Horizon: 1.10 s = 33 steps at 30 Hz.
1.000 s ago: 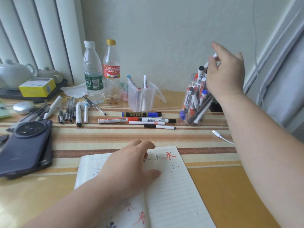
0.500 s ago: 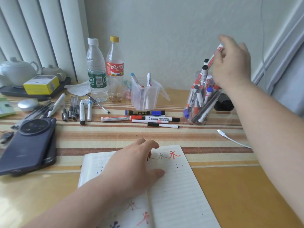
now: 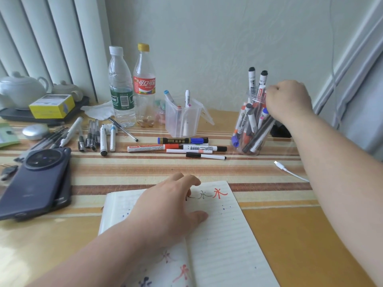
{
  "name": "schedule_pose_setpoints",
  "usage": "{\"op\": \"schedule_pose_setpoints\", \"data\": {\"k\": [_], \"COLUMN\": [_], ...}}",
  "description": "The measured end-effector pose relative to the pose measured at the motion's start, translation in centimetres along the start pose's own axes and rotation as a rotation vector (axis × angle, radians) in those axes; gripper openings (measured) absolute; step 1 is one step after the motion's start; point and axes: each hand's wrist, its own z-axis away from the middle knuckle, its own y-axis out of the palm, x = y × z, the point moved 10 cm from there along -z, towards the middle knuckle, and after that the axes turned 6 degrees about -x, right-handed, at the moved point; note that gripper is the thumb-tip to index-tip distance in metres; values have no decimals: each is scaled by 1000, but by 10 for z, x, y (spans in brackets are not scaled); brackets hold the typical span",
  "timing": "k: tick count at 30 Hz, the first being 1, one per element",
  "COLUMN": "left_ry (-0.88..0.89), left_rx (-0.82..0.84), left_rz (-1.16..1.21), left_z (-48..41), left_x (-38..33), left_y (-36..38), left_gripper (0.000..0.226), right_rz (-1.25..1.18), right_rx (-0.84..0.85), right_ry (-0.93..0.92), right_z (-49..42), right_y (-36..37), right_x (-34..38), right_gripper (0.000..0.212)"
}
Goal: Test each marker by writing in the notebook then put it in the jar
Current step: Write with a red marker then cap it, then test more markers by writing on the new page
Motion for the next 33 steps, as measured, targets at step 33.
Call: {"op": "schedule_pose_setpoints", "data": {"k": [33], "left_ry": [-25], "left_rx": [-75], "left_rz": [146], "left_z": [0], "left_x": [8], "left_y": [-10], "left_gripper": [38], "right_rz": [272], "right_rx": [561], "right_ry": [-237], "right_z": [115], "right_y": [76], "right_x": [49], "right_gripper": [10]}}
